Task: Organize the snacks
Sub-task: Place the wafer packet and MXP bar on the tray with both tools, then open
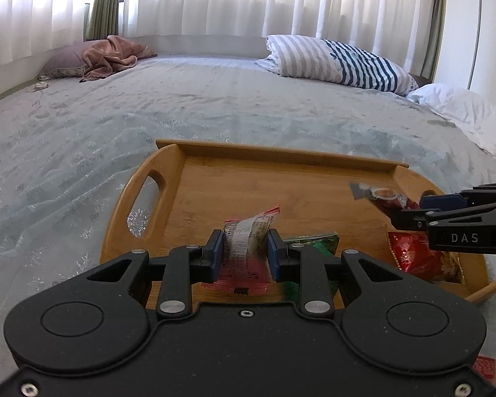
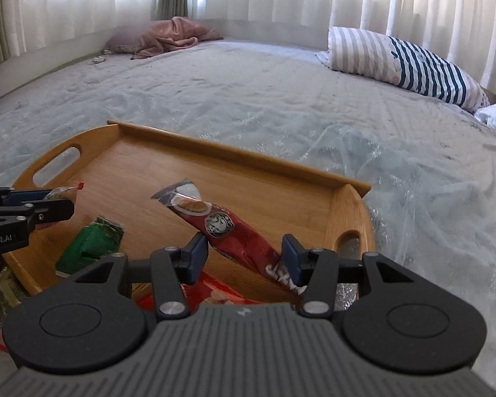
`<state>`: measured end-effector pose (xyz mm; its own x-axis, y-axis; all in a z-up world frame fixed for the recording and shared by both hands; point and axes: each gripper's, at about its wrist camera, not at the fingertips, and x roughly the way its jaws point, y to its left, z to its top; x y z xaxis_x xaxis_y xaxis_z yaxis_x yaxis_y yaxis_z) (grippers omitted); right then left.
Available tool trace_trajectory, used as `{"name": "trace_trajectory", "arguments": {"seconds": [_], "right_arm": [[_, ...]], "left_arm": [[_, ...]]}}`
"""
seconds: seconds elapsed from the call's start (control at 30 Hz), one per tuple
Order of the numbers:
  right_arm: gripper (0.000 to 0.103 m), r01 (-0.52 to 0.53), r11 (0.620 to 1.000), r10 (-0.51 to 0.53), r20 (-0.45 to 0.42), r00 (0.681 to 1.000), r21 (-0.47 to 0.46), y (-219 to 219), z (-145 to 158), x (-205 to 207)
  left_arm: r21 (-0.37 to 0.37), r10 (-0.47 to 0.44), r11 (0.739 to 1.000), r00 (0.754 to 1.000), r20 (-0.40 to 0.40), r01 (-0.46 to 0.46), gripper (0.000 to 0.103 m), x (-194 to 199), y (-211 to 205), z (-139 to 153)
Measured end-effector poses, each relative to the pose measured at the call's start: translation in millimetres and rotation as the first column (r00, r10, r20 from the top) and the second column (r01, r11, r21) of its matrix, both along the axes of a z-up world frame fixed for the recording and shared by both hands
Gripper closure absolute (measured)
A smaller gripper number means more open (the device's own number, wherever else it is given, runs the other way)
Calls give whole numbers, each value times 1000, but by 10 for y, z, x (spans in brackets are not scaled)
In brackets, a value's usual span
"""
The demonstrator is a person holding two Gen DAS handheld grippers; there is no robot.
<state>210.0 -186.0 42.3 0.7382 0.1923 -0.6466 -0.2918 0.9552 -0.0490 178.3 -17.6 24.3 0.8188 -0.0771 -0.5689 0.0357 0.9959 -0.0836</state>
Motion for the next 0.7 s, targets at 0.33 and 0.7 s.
{"name": "trace_trajectory", "arguments": {"seconds": [0.33,0.7], "right_arm": [[50,-21,1000,21,-17,1000,-1,30,-39,1],[39,-15,999,15,-1,1000,32,4,-5,-51]], "left_arm": [[25,8,1000,1000,-27,-7,77,52,-42,-50],[15,-5,1000,999,-37,6,67,63,-50,-35]]}}
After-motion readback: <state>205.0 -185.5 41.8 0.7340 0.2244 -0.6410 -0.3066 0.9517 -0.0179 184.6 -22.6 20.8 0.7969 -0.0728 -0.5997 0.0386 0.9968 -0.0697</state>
